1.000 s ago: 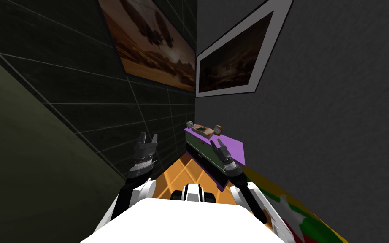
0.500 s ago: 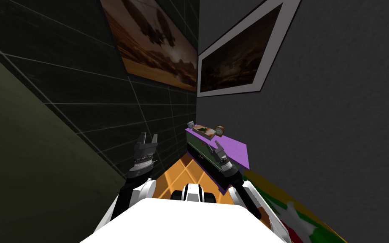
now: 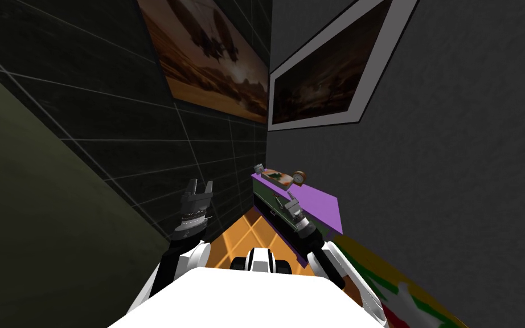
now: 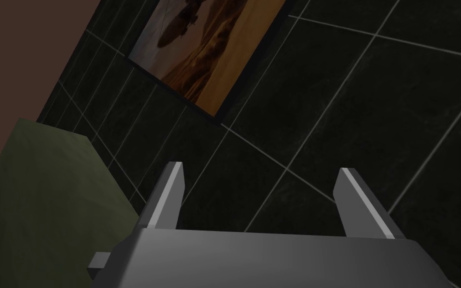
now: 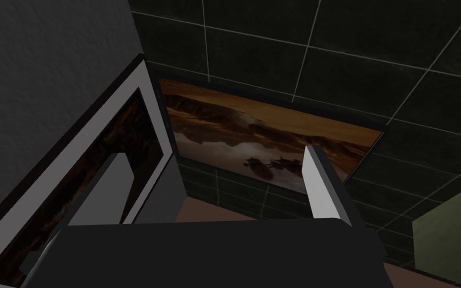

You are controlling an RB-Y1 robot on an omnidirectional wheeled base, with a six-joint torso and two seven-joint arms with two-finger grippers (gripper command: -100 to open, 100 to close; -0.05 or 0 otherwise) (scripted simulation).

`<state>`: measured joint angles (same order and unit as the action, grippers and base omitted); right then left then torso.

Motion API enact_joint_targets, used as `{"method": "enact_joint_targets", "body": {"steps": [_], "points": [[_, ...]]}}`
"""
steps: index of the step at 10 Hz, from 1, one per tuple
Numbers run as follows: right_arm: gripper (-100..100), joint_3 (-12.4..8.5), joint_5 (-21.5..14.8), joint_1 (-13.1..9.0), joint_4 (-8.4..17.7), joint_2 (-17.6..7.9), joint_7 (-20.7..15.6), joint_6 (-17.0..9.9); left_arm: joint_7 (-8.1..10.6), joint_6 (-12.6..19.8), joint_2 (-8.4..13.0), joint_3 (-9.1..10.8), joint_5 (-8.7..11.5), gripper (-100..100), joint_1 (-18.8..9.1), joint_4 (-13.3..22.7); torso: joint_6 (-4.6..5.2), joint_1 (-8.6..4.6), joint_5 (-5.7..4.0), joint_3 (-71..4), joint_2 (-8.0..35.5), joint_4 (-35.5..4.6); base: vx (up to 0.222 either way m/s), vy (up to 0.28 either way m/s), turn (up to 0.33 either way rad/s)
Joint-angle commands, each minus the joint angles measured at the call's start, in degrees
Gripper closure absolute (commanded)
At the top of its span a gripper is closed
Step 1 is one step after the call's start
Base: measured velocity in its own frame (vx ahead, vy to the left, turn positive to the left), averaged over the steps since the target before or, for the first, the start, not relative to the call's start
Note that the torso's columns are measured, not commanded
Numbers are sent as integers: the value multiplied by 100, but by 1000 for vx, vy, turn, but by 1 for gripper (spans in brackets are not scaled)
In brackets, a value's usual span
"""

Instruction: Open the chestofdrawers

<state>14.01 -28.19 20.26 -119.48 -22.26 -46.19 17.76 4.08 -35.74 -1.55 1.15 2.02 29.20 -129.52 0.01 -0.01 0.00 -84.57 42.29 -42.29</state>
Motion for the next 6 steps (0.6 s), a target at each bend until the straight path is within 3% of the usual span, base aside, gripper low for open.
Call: {"method": "enact_joint_targets", "body": {"steps": [1,6], "points": [[-100,123,-222,-112,169,-111,-360,-158,0,0,0,0,0,0,0,0,-1,2,0,0,-1,0,32,6,32],[-100,435,-799,-360,606,-421,-1130,-565,0,0,0,0,0,0,0,0,0,-1,0,0,0,0,36,6,48]]}}
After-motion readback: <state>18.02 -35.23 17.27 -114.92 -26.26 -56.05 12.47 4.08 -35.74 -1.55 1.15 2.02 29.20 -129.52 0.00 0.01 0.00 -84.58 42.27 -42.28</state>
